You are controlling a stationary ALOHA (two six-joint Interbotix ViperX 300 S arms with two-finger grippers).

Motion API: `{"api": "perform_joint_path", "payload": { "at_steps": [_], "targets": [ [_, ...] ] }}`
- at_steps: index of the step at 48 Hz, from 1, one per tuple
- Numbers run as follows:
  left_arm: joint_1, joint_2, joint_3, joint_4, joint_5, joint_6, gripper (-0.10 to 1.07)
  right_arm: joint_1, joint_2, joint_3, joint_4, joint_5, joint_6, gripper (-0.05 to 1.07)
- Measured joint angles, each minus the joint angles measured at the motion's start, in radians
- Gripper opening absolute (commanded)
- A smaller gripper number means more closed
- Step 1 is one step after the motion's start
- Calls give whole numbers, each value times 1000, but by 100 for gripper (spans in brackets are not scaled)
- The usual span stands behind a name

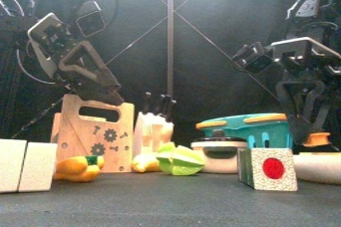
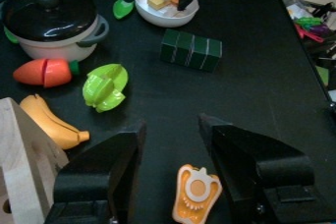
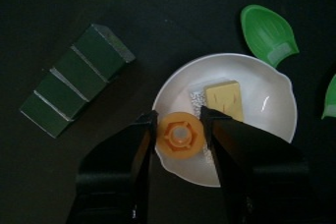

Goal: Place nut in pan

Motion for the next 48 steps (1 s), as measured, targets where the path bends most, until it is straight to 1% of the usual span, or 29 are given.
{"api": "perform_joint_path", "payload": {
  "at_steps": [6,15,18,48],
  "targets": [
    [0,0,0,0,0,0,84,-2,0,2,-2,0,0,77],
    [0,0,0,0,0,0,84,0,0,0,-2,-5,0,89],
    [0,0,-2,0,0,2,84,0,0,0,0,-5,0,90],
    [0,0,0,0,0,0,84,0,0,2,-17,-3,-8,90]
  ]
}}
